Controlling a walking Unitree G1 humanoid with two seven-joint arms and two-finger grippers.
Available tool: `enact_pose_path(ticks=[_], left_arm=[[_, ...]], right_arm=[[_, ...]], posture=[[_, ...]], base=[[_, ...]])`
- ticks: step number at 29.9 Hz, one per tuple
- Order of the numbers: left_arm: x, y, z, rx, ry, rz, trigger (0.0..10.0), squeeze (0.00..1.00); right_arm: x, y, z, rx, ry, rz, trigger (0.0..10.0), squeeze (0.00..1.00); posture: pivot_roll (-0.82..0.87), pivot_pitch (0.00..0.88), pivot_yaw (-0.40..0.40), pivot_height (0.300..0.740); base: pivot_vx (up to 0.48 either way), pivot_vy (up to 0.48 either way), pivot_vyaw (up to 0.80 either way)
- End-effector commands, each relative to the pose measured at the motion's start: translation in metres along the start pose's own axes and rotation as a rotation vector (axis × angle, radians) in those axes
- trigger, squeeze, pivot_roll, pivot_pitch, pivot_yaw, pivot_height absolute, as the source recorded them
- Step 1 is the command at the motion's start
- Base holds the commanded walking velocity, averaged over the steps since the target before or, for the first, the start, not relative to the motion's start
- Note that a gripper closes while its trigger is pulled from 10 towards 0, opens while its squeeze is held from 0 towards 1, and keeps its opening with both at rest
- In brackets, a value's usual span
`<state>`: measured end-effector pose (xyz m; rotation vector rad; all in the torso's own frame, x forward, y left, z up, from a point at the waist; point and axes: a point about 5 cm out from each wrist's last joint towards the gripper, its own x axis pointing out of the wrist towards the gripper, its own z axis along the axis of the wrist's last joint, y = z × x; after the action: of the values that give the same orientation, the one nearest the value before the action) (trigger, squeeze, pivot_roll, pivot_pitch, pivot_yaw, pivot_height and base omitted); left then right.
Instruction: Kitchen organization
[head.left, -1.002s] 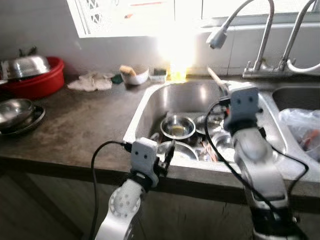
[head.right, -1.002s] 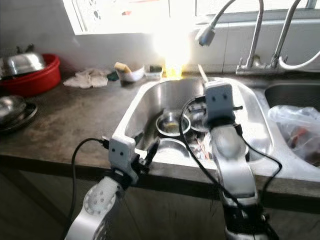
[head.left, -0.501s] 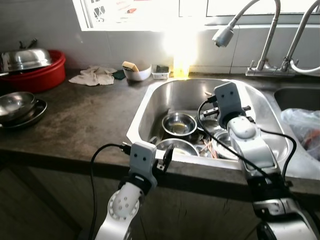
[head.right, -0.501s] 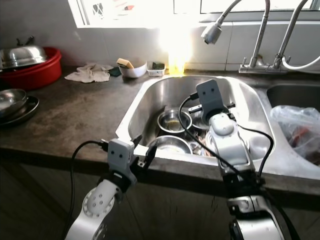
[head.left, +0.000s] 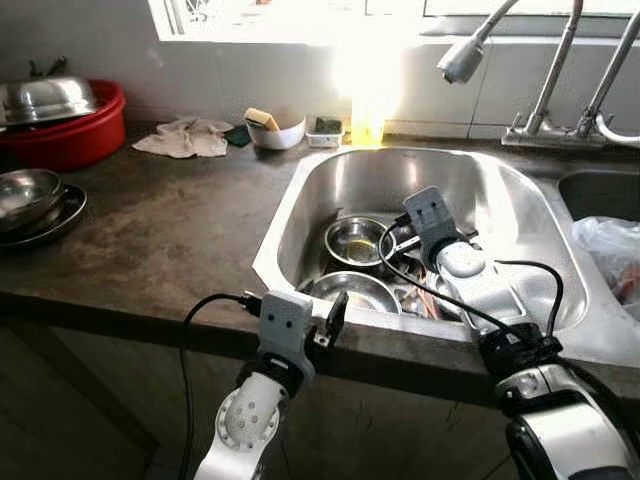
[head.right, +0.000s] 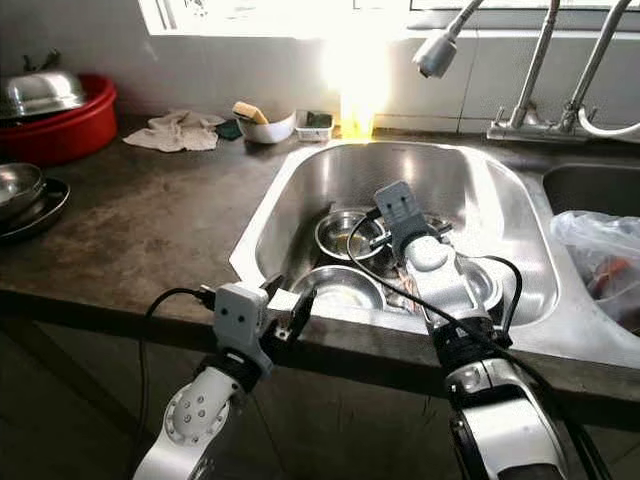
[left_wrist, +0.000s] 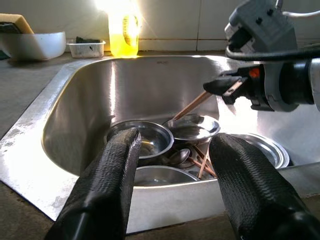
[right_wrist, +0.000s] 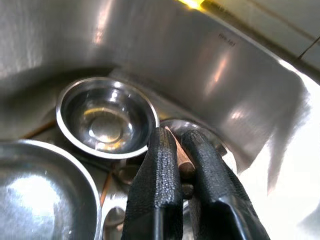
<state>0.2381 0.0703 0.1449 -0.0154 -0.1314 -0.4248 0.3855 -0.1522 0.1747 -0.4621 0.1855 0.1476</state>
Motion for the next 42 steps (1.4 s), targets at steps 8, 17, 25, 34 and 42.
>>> enact_pose_path(ticks=[8, 17, 25, 34, 42], left_arm=[[-0.002, 0.0, 0.002, 0.01, -0.003, 0.012, 10.0, 0.0], [0.0, 0.0, 0.002, 0.01, -0.006, 0.01, 10.0, 0.0], [0.002, 0.003, 0.003, 0.016, -0.011, 0.012, 10.0, 0.0], [0.005, 0.008, 0.005, 0.027, -0.016, 0.016, 10.0, 0.0], [0.007, 0.009, 0.007, 0.028, -0.023, 0.023, 10.0, 0.0]], right_arm=[[0.003, 0.007, 0.001, -0.039, -0.018, 0.046, 10.0, 1.0], [0.001, 0.005, -0.002, -0.014, -0.031, 0.024, 10.0, 1.0], [-0.016, -0.005, 0.015, 0.066, -0.214, -0.084, 10.0, 0.0], [-0.066, -0.004, 0.027, 0.196, -0.448, -0.134, 10.0, 0.0], [-0.098, 0.011, 0.023, 0.302, -0.489, -0.136, 10.0, 0.0]], posture=[[0.08, 0.072, -0.018, 0.74], [0.08, 0.055, -0.019, 0.74], [0.09, 0.041, -0.015, 0.74], [0.08, 0.033, -0.003, 0.74], [0.07, 0.031, 0.001, 0.74]], base=[[0.0, 0.0, 0.0], [0.0, 0.0, 0.0], [0.0, 0.0, 0.0], [0.0, 0.0, 0.0], [0.0, 0.0, 0.0]])
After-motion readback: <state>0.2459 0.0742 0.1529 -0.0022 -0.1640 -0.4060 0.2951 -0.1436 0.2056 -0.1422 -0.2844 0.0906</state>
